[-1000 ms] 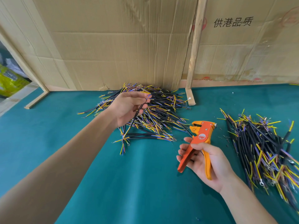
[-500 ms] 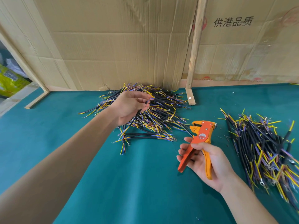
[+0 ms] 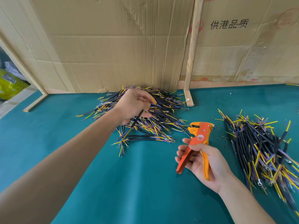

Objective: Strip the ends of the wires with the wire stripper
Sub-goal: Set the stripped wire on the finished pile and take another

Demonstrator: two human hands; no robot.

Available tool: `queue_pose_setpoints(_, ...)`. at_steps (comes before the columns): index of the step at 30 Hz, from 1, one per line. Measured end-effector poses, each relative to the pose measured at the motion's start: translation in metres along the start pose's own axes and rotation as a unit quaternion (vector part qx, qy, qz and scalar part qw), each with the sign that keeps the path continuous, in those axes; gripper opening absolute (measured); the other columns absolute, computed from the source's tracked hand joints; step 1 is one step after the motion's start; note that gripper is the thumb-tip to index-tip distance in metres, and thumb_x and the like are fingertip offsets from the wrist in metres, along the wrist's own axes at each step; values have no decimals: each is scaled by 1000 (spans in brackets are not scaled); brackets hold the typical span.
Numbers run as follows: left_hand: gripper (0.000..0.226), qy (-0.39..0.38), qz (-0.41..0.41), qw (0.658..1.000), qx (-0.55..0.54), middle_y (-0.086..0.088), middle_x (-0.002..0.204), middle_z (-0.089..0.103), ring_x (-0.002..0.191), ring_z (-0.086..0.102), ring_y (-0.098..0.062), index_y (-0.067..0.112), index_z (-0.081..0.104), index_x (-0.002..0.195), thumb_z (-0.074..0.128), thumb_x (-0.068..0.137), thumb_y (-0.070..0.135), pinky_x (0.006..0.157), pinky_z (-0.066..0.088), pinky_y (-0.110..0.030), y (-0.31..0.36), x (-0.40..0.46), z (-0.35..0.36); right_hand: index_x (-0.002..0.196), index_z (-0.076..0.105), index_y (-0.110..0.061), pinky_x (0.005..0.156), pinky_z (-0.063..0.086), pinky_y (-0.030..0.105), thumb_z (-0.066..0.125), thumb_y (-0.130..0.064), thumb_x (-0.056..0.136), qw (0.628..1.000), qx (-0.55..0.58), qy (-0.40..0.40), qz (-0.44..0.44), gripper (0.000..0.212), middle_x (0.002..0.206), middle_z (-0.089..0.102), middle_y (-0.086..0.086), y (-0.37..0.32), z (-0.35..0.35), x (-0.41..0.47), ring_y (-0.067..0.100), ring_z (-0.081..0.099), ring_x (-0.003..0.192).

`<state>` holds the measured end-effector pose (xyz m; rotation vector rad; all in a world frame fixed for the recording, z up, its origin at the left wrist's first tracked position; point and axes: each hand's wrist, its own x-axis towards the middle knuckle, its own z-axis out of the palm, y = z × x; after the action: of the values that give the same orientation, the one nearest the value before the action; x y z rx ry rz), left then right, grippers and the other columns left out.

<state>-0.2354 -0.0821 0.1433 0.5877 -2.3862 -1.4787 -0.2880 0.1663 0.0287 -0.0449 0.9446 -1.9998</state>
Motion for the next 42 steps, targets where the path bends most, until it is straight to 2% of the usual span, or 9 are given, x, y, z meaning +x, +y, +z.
queue_pose_setpoints(4, 22, 49, 64, 988, 130, -4, 68, 55, 62, 45, -15, 17, 74, 85, 62, 94, 2, 54, 38, -18, -3, 4, 3, 123, 60, 4, 73, 60, 49, 78, -7, 57, 1000, -1, 1, 1, 70, 96, 66, 29, 0, 1, 0, 38, 69, 81)
queue_pose_setpoints(9, 14, 80, 62, 977, 190, 7, 67, 67, 64, 53, -5, 18, 77, 88, 66, 92, 11, 64, 40, -20, -8, 8, 1, 125, 60, 3, 74, 60, 49, 71, -4, 67, 1000, 4, -4, 0, 59, 97, 66, 29, 0, 0, 0, 40, 68, 82)
queue_pose_setpoints(11, 11, 82, 50, 976, 194, 18, 51, 56, 52, 48, 3, 18, 77, 86, 68, 92, 15, 53, 34, -14, -9, 9, 0, 124, 60, 4, 75, 60, 49, 72, -4, 67, 1000, 3, -4, 0, 60, 97, 66, 29, 0, 0, 0, 40, 68, 82)
queue_pose_setpoints(16, 9, 67, 39, 982, 173, 4, 60, 54, 62, 45, -12, 15, 79, 89, 71, 91, 19, 58, 33, -25, -10, 9, -5, 125, 60, 4, 75, 60, 49, 70, -4, 70, 1000, 4, -4, -2, 57, 98, 66, 29, 0, -1, 1, 40, 69, 83)
queue_pose_setpoints(22, 10, 58, 27, 988, 143, 14, 45, 45, 37, 33, -4, 13, 79, 91, 71, 92, 19, 37, 21, -14, -4, 9, -14, 124, 60, 4, 74, 60, 48, 72, -5, 68, 1000, 2, -4, -2, 59, 98, 66, 29, 0, -1, 0, 39, 69, 83)
queue_pose_setpoints(28, 15, 54, 85, 988, 114, -7, 73, 70, 62, 46, -7, 25, 79, 86, 68, 95, 24, 61, 33, -23, -8, 2, -10, 127, 58, 4, 73, 60, 49, 72, -5, 68, 1000, -7, -12, -10, 62, 98, 66, 30, 0, 1, -2, 40, 68, 81)
queue_pose_setpoints(35, 22, 255, 9, 966, 47, 5, 67, 56, 60, 47, -12, 24, 72, 79, 69, 91, 43, 60, 36, -25, -2, 28, -29, 123, 61, 4, 73, 60, 49, 74, -6, 63, 1000, 0, -5, -9, 62, 97, 65, 30, 1, 1, -1, 38, 68, 82)
queue_pose_setpoints(39, 22, 210, -38, 977, -4, -5, 77, 63, 75, 48, -24, 20, 64, 82, 47, 97, 16, 69, 37, -31, -6, 36, -33, 125, 60, 4, 74, 60, 50, 69, -4, 70, 1000, 5, -11, -6, 56, 97, 65, 30, 0, 1, -2, 39, 68, 82)
queue_pose_setpoints(42, 29, 171, 5, 985, 28, 1, 76, 67, 74, 49, -22, 15, 70, 106, 42, 99, 10, 70, 40, -30, -11, 26, -30, 124, 60, 4, 73, 60, 49, 69, -4, 69, 1000, 6, -11, -6, 57, 96, 65, 29, 0, 1, -1, 39, 68, 81)
